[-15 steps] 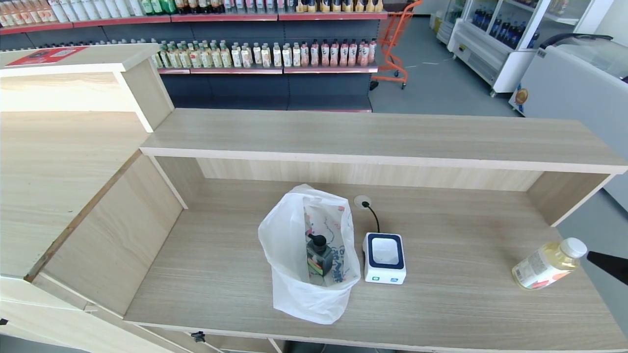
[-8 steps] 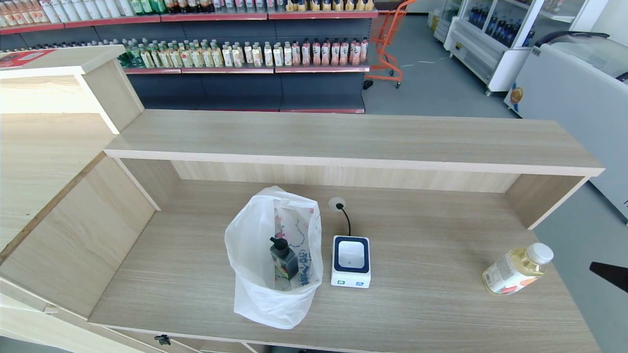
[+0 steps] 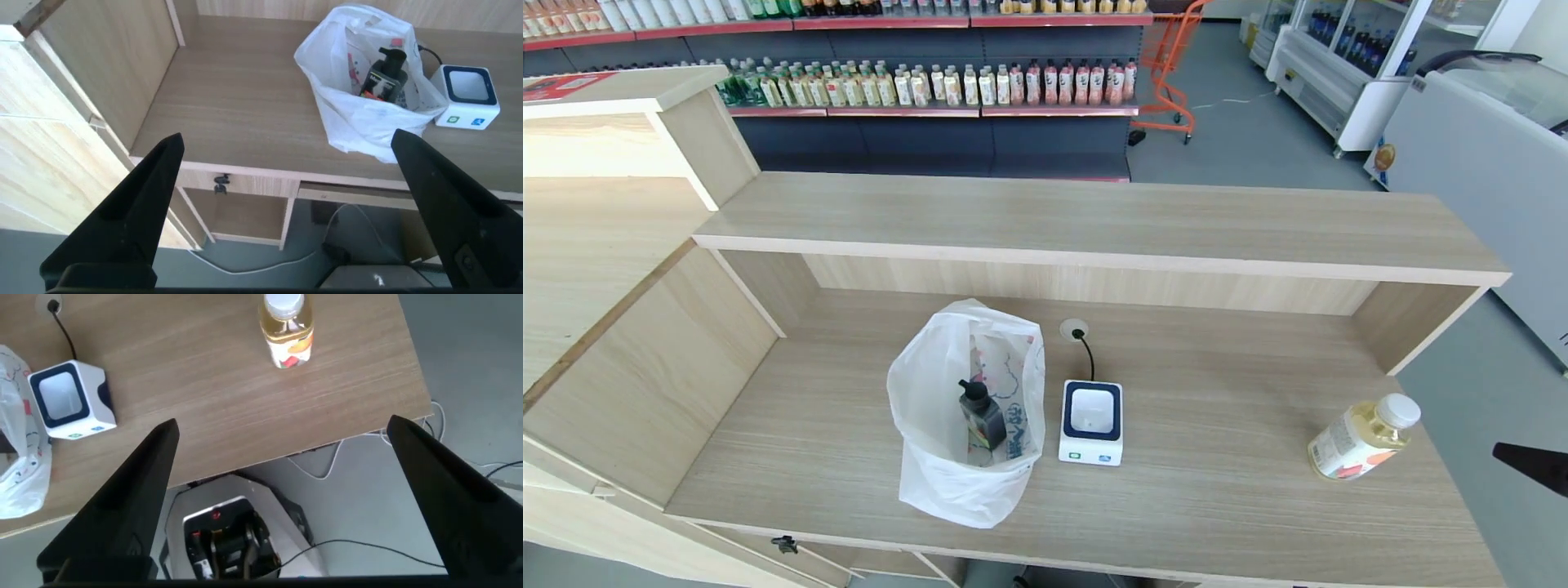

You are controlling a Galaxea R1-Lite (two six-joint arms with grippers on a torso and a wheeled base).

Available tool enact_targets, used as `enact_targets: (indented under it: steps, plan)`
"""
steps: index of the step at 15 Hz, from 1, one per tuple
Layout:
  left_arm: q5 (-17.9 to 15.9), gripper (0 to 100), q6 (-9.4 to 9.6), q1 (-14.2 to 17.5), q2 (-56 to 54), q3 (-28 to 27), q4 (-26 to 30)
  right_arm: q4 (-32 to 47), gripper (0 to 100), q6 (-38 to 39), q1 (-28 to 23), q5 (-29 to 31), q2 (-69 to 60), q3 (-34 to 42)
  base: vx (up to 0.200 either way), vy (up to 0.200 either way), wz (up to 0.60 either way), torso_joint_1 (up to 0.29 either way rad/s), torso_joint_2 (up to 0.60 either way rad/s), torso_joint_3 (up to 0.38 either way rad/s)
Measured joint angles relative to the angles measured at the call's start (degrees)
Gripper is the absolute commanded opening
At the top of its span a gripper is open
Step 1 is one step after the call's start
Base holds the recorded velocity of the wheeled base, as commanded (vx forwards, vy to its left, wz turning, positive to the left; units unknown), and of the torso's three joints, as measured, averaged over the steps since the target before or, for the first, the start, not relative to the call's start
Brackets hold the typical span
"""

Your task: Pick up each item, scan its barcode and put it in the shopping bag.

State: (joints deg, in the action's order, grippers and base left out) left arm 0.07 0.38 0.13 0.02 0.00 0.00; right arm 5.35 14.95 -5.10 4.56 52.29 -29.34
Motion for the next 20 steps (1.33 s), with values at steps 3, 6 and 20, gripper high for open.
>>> enact_targets:
  steps: [3,6,20]
  plan:
    - [0.0,100,-0.17,0.05,0.0,0.0,0.0,-0.02,100,0.78,0.0,-0.24,0.74,-0.06,0.0,0.0,0.0,0.0,0.0,0.0]
    - [0.0,100,0.02,0.02,0.0,0.0,0.0,-0.18,100,1.39,0.0,-1.28,1.57,-0.1,0.0,-0.2,0.0,-0.004,0.0,0.007]
    - [0.0,100,-0.11,0.02,0.0,0.0,0.05,-18.46,100,-3.24,0.26,-13.89,6.91,9.51,0.0,-0.1,0.0,0.003,0.0,0.0]
